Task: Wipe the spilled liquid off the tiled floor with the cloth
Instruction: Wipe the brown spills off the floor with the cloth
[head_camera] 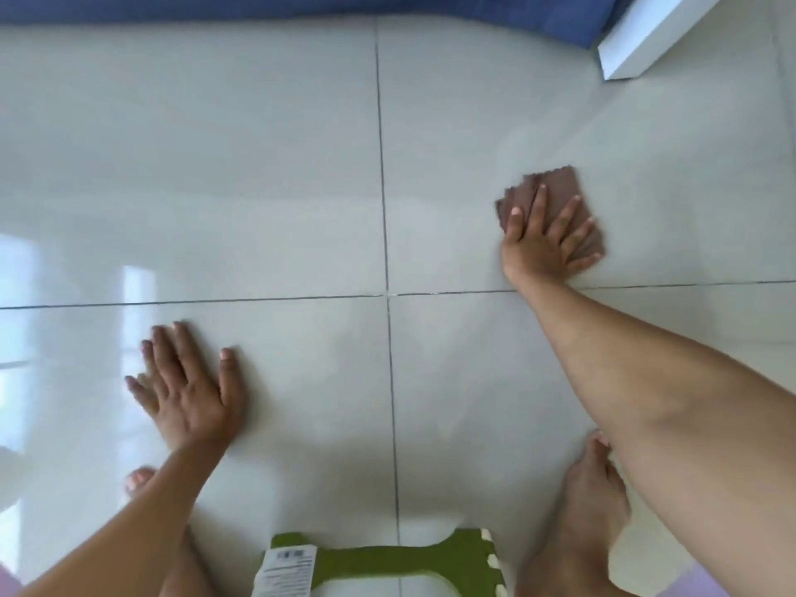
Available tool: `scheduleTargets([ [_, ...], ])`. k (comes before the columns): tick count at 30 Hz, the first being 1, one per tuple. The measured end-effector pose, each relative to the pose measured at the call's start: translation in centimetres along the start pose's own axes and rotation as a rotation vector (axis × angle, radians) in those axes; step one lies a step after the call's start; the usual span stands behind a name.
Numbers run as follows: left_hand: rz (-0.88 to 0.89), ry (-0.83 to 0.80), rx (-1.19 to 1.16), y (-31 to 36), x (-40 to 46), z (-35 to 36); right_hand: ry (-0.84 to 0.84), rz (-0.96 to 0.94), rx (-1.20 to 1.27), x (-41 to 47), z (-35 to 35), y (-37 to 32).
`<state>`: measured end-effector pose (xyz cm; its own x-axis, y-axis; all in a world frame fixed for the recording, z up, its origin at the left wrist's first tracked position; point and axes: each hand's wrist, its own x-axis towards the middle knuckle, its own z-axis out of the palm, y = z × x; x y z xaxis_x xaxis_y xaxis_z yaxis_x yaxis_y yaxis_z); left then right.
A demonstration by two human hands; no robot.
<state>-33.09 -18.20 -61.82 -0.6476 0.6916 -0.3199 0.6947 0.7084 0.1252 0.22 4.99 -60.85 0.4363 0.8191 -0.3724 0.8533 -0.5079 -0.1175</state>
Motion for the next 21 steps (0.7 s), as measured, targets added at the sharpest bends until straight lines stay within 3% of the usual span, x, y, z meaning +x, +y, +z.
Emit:
scheduleTargets([
  [7, 0.028, 0.027, -0.005, -0.6, 0.2, 0.1, -0.017, -0.525, -0.084, -8.9, 5.9, -12.5],
  [11, 0.025, 0.033, -0.025, -0.6, 0.4, 0.1, -0.083, -0.900, -0.142, -17.6, 10.1, -15.0],
  [17, 0.015, 0.018, -0.061, -0.9, 0.5, 0.0, -0.080, -1.204, -0.252, -21.4, 11.2, -5.6],
  [21, 0.013, -0.028, -0.081, -1.0, 0.6, -0.2, -0.129, -1.084, -0.373, -19.6, 9.1, 0.2],
])
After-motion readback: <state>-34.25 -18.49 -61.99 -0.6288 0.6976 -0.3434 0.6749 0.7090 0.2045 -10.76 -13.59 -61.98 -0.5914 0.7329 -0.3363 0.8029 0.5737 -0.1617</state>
